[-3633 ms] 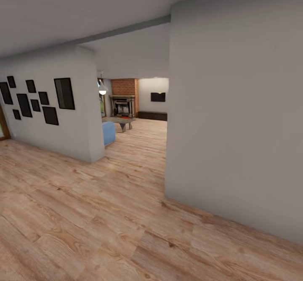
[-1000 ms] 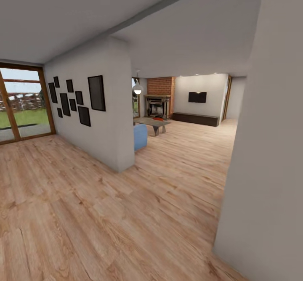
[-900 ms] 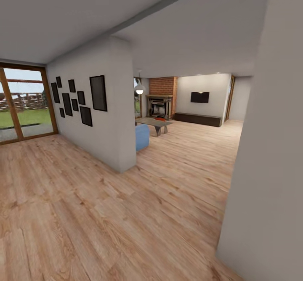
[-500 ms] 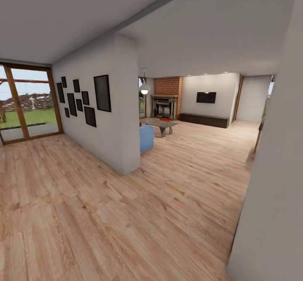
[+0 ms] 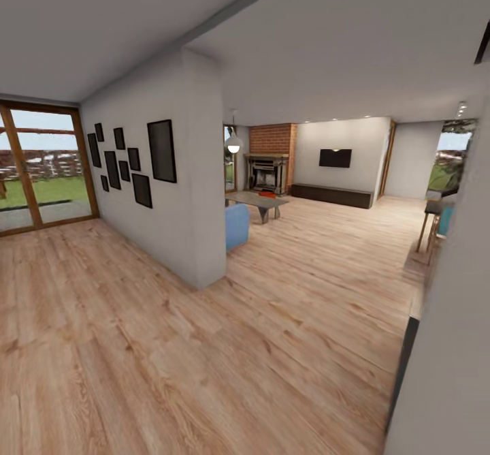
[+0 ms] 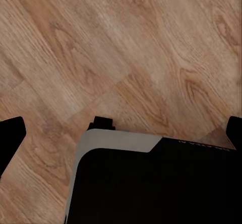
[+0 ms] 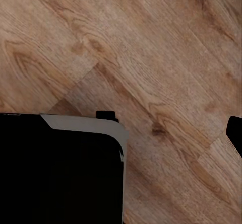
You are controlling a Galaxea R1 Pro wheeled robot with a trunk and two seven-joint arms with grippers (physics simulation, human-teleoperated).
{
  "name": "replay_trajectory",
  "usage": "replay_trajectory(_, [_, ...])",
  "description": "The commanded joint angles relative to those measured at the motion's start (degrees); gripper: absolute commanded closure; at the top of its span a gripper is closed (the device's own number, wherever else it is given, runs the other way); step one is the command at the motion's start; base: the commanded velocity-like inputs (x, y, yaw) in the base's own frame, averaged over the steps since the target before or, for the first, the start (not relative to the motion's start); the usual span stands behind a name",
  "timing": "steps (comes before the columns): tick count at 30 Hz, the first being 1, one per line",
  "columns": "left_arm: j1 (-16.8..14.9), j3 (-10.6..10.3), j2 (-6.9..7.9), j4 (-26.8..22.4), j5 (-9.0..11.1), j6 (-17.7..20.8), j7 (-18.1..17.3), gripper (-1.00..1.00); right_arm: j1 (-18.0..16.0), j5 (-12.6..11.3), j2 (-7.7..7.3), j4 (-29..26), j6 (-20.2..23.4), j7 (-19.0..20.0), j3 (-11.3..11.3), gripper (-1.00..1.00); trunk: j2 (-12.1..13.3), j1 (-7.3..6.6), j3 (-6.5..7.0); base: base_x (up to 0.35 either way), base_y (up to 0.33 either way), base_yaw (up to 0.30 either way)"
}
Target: Move the two storage containers from the living room to the garage. In the garage, place one container on the floor and stack the other container on top of it (either order is fine).
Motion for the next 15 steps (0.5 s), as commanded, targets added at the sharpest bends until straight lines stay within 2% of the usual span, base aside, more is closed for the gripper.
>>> replay_trajectory(1, [-0.04,-0.49,0.00,0.04,0.51,-0.17,0.00,-1.00,-0.07,-0.01,0.00,0.17,-0.26,-0.22,0.46,-1.00,-0.07,0.05,-0.09,0.323,0.000,0.000])
replay_trajectory(15, [-0.06,-0.49,0.00,0.03,0.51,-0.16,0.00,-1.00,-0.08,0.26,0.17,0.17,-0.29,-0.23,0.48,-1.00,-0.07,0.05,-0.09,0.322,0.007,-0.015])
